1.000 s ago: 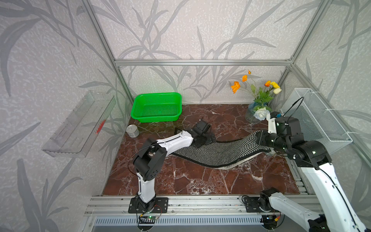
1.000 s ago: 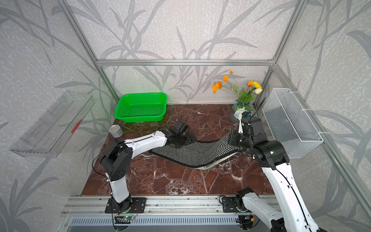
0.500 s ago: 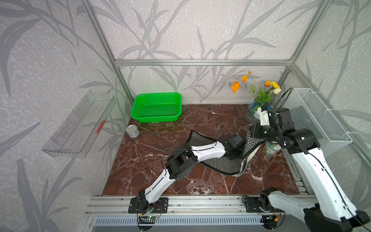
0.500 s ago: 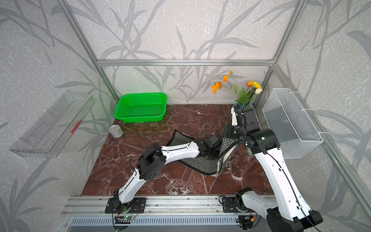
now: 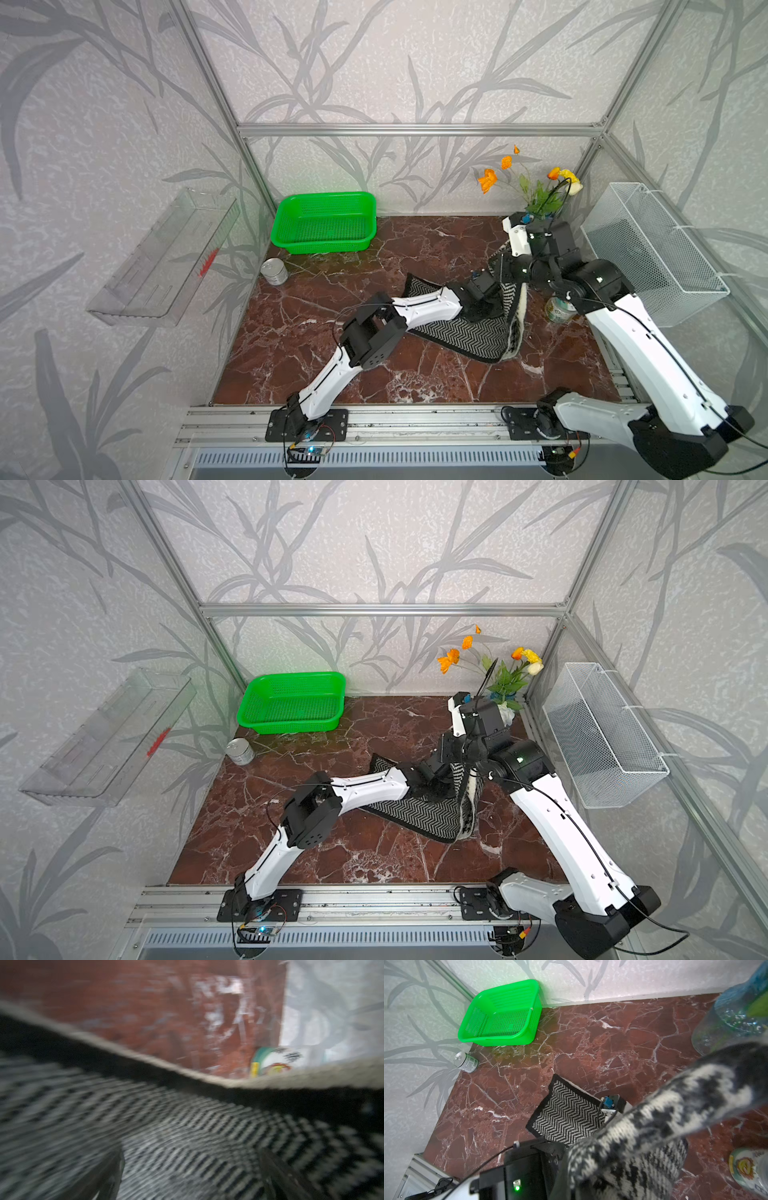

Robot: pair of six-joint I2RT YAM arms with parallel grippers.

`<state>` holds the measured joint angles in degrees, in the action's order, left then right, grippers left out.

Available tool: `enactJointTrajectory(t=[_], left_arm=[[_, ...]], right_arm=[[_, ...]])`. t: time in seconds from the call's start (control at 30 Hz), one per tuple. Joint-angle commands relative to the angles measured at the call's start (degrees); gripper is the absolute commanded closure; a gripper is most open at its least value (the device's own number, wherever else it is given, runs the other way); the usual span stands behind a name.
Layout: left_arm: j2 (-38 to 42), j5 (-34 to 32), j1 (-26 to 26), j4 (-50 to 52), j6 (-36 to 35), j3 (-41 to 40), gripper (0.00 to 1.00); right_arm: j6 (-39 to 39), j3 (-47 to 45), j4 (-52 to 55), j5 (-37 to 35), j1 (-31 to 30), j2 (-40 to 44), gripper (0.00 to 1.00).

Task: Roll up the scarf and place it into the basket
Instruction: Fold the scarf at the center of the board.

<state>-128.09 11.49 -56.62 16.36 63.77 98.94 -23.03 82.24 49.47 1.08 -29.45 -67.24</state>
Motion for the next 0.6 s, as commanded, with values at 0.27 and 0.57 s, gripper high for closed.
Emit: enactJointTrajectory(t=[0.27, 0.57], left_arm=[[28.16, 0.13, 14.66, 2.77, -9.94, -26.47, 0.00], [39.31, 1.02, 23.35, 6.55, -16.66, -34.12, 0.00]], right_arm=[[-4.91, -9.68, -9.05, -8.83, -9.71, 1.47, 0.99], [-7.03, -14.24, -12.65, -8.04, -11.15, -1.10, 0.98]])
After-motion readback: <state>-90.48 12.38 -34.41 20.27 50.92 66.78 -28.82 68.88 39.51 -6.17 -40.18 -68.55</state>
